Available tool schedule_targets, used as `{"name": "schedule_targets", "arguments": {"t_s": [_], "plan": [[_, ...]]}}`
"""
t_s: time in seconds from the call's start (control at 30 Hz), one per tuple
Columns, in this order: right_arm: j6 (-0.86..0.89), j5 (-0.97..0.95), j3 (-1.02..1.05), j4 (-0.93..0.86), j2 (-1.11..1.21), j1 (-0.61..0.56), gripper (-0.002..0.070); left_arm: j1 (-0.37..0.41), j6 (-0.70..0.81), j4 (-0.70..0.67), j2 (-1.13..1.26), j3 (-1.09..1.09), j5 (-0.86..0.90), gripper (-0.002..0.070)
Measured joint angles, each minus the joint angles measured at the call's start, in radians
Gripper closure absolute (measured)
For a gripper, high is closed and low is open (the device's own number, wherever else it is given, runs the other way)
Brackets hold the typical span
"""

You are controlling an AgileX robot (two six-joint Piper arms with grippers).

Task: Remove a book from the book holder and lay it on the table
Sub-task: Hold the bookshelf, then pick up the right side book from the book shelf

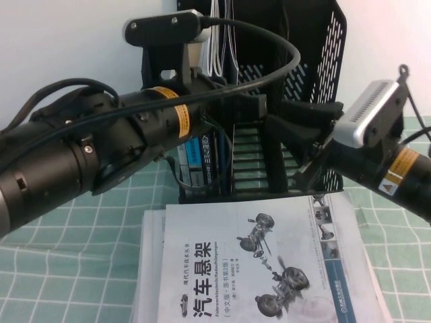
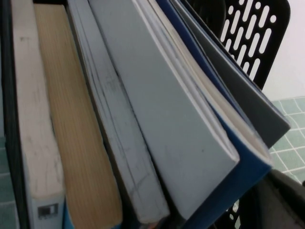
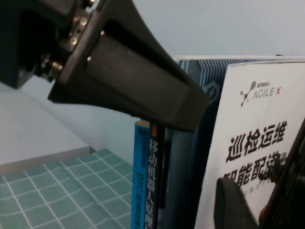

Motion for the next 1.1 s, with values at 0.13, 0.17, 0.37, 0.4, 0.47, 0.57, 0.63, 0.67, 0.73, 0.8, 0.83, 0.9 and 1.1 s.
{"name": "schedule_targets", "arguments": {"t_s": [0.13, 0.17, 0.37, 0.4, 0.47, 0.57, 0.63, 0.67, 0.73, 0.8, 0.83, 0.9, 1.1], "plan": [[0.077, -0.002, -0.074, -0.042, 0.060, 0.000, 0.0405, 0.000, 0.000, 0.002, 0.019, 0.000, 0.000, 0.0678], [0.091, -0.002, -0.090, -0.050, 0.072, 0.000, 0.0405, 0.002, -0.002, 0.002, 0.024, 0.000, 0.002, 0.0678], [0.161, -0.009, -0.148, -0.076, 0.120, 0.002, 0.0400, 0.033, -0.060, 0.002, 0.026, 0.000, 0.029, 0.0678], [0.177, -0.009, -0.151, -0.078, 0.127, 0.002, 0.0393, 0.038, -0.073, 0.002, 0.026, 0.000, 0.035, 0.0678], [0.203, -0.009, -0.157, -0.084, 0.140, 0.006, 0.0370, 0.045, -0.084, 0.002, 0.026, 0.000, 0.040, 0.0678], [0.213, -0.009, -0.166, -0.086, 0.166, 0.019, 0.0331, 0.049, -0.090, 0.006, 0.026, 0.000, 0.040, 0.0678], [0.215, -0.009, -0.178, -0.086, 0.180, 0.028, 0.0309, 0.049, -0.094, 0.006, 0.026, 0.000, 0.040, 0.0678], [0.215, -0.009, -0.183, -0.086, 0.189, 0.037, 0.0298, 0.049, -0.094, 0.006, 0.026, 0.000, 0.040, 0.0678], [0.215, -0.007, -0.202, -0.086, 0.203, 0.051, 0.0277, 0.049, -0.096, 0.009, 0.026, 0.000, 0.040, 0.0678], [0.188, 0.013, -0.224, -0.079, 0.218, 0.067, 0.0263, 0.049, -0.101, 0.020, 0.026, 0.000, 0.040, 0.0678], [0.167, 0.025, -0.232, -0.063, 0.222, 0.077, 0.0260, 0.049, -0.101, 0.022, 0.026, 0.000, 0.040, 0.0678], [0.126, 0.065, -0.249, -0.004, 0.234, 0.095, 0.0257, 0.049, -0.102, 0.026, 0.026, 0.000, 0.040, 0.0678], [-0.027, 0.116, -0.271, 0.136, 0.248, 0.106, 0.0357, 0.049, -0.108, 0.029, 0.026, 0.000, 0.040, 0.0678]]}}
